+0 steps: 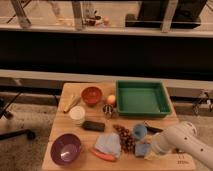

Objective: Wipe tray with sponge

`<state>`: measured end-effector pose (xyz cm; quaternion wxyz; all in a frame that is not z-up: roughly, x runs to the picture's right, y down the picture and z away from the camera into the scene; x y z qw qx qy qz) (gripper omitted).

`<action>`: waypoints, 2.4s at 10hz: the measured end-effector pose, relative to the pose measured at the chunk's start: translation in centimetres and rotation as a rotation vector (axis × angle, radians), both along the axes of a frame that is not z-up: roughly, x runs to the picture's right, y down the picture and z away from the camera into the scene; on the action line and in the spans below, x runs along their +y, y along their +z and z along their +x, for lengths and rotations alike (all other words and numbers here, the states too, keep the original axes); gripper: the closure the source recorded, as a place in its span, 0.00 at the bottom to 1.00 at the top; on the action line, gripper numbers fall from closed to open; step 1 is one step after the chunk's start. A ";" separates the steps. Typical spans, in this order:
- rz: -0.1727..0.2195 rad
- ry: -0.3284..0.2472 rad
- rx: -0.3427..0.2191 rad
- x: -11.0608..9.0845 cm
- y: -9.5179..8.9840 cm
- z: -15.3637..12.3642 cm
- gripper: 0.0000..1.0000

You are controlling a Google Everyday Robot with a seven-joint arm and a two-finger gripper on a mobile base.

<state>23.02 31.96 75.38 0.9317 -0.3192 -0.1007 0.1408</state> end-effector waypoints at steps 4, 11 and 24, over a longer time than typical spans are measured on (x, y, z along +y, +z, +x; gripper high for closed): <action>0.000 0.005 -0.005 -0.2 -0.5 0.0 0.94; 0.039 0.022 0.016 -3.0 -2.9 1.7 0.94; 0.228 -0.020 -0.017 -13.5 -9.0 -0.9 0.94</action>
